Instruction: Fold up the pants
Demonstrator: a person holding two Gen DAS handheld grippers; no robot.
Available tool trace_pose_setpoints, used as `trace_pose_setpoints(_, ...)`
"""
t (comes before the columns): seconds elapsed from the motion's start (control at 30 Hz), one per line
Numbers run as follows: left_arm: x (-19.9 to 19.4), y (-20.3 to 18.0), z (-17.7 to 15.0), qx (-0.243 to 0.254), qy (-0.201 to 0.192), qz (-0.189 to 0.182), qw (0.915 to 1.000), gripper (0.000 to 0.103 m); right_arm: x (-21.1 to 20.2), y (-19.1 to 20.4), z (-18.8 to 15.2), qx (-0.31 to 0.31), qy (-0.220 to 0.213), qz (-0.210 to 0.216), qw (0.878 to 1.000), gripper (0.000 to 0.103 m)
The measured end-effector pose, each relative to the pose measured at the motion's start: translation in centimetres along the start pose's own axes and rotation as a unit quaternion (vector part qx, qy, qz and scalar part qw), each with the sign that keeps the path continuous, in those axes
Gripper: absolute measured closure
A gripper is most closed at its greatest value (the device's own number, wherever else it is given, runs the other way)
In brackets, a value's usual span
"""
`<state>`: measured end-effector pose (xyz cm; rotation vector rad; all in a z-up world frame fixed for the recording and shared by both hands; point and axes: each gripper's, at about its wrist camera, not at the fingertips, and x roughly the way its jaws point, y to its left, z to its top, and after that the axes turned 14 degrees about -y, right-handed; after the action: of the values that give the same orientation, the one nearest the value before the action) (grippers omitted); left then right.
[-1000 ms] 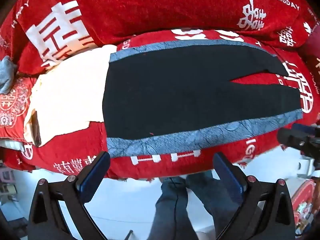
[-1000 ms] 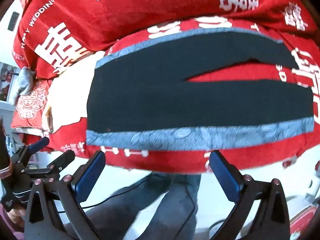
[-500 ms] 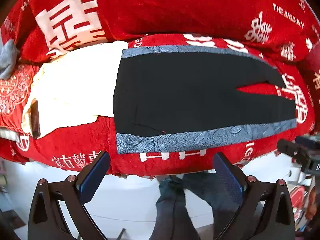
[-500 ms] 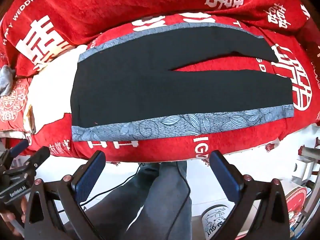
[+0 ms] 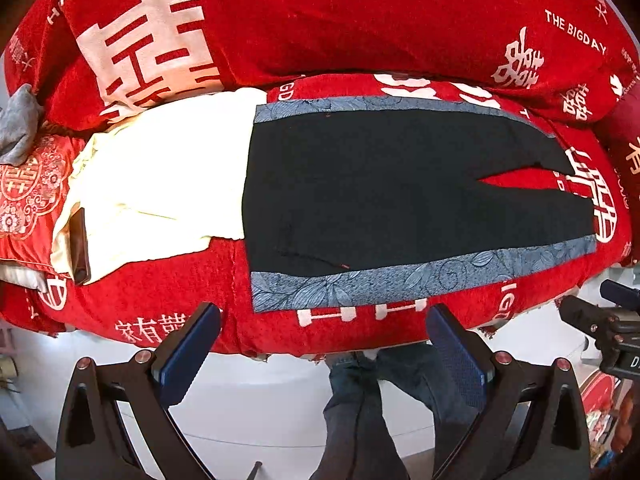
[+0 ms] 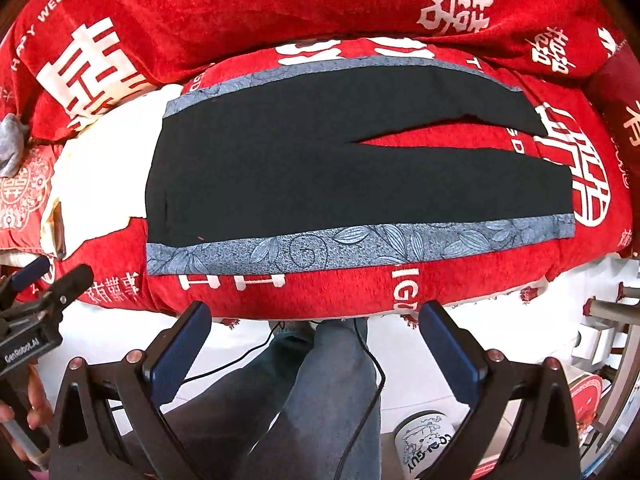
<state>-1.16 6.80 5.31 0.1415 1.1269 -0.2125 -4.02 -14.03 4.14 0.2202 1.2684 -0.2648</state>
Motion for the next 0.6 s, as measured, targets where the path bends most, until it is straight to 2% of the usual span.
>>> trace_pose_setpoints(0.23, -0.1, 1.6, -0.6, -0.028, 0.004, 0.010, 0.9996, 0.000, 0.0, 0.3, -0.3, 0.005, 0.003, -0.002, 1.000, 0.000)
trace_pose_setpoints(0.6, -0.1, 1.7, -0.8, -0.022, 0.006, 0.009, 0.9997, 0.000, -0.1, 1.3, -0.8, -0.003, 0.008, -0.002, 1.000, 0.000)
